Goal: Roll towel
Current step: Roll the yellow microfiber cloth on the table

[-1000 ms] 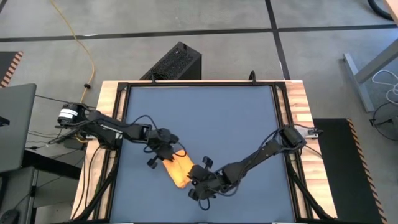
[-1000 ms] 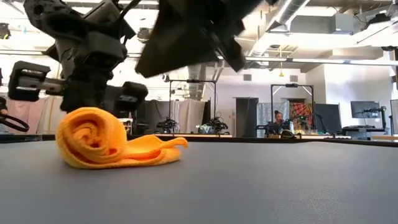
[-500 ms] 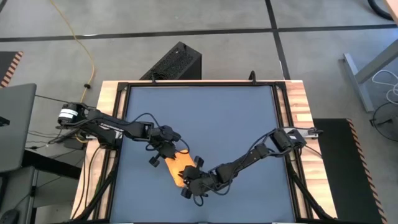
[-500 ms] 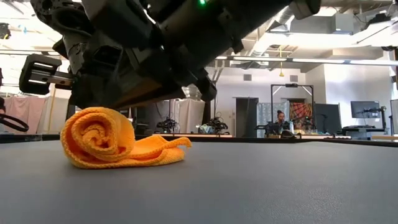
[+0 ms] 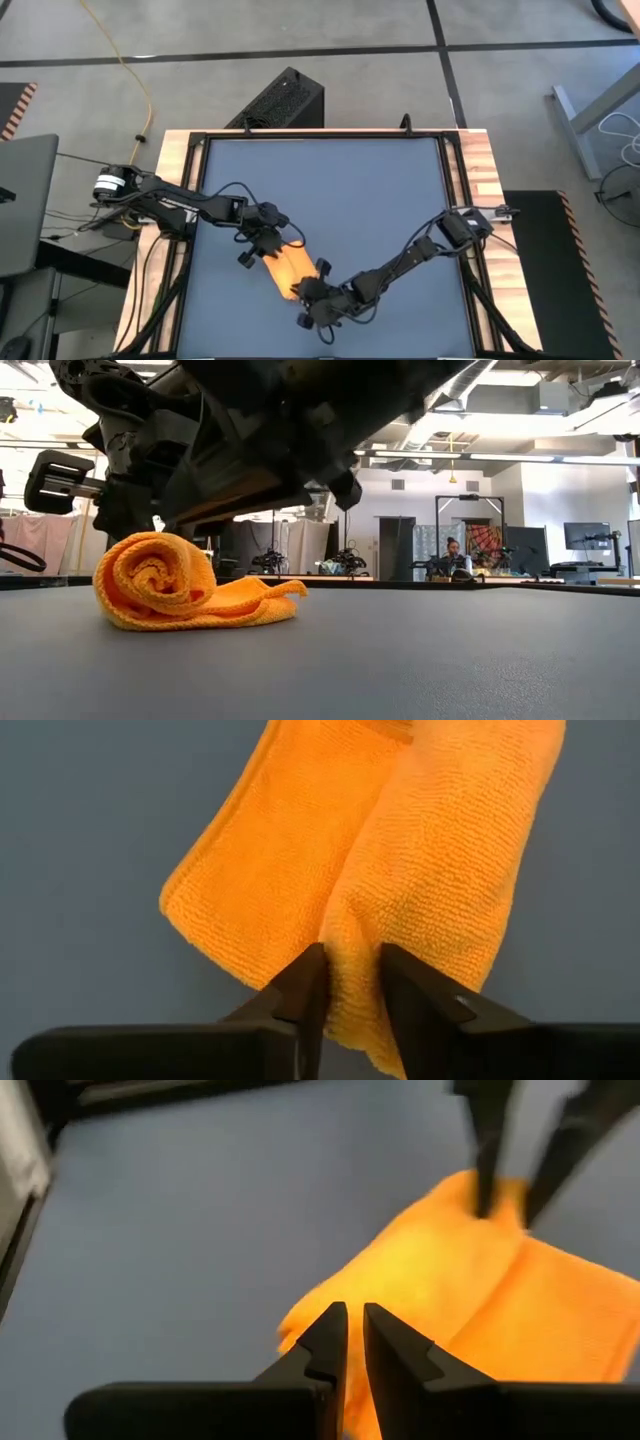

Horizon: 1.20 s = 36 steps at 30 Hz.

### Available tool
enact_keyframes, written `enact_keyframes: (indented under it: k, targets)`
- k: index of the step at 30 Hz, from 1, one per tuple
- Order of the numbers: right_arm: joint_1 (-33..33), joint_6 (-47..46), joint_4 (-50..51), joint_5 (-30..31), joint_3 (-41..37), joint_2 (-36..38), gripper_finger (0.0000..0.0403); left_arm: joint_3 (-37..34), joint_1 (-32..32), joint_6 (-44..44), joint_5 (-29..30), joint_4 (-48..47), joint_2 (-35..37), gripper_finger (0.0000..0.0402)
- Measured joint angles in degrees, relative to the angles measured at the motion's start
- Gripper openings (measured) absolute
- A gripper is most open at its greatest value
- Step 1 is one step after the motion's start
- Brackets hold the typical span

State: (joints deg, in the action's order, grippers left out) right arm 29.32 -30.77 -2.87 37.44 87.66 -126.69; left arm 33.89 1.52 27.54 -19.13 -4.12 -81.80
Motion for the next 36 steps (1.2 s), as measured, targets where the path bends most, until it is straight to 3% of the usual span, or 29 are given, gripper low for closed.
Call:
enact_keyframes:
  k: [6, 11, 16, 20, 26, 30, 33, 36]
  targets:
    - [2.20, 11.58, 0.31, -1.53, 0.00, -0.02, 0.0090, 0.00, 0.00, -0.54, 1.20, 0.02, 0.02, 0.0120]
    - [1.95, 17.28, 0.55, -4.79, 0.86, -0.04, 0.0158, 0.00, 0.00, -1.22, 1.41, 0.04, 0.02, 0.0119]
    - [0.82, 21.64, 1.22, -4.18, 0.92, -0.13, 0.0236, 0.00, 0.00, -1.47, 1.44, 0.06, 0.02, 0.0119]
    - [0.07, 21.33, 2.24, -3.63, 0.94, -0.19, 0.0253, 0.00, 0.00, -1.81, 1.48, 0.04, 0.02, 0.0119]
    - [-0.99, 18.75, -1.66, -3.61, 1.33, -3.81, 0.0234, 0.00, 0.00, -1.85, 1.81, -0.26, 0.04, 0.0118]
    - [-0.98, 10.83, -1.46, 0.54, 3.11, -6.48, 0.0201, 0.00, 0.00, -1.85, 1.86, -1.71, 0.04, 0.0118]
    - [-0.81, 5.80, -1.68, 1.91, 3.78, -6.86, 0.0144, 0.00, -0.09, -1.93, 1.83, -2.96, 0.04, 0.0118]
    - [-0.18, 3.95, -2.11, 1.91, 3.96, -6.63, 0.0060, 0.00, -0.41, -3.60, 1.38, -5.23, 0.04, 0.0118]
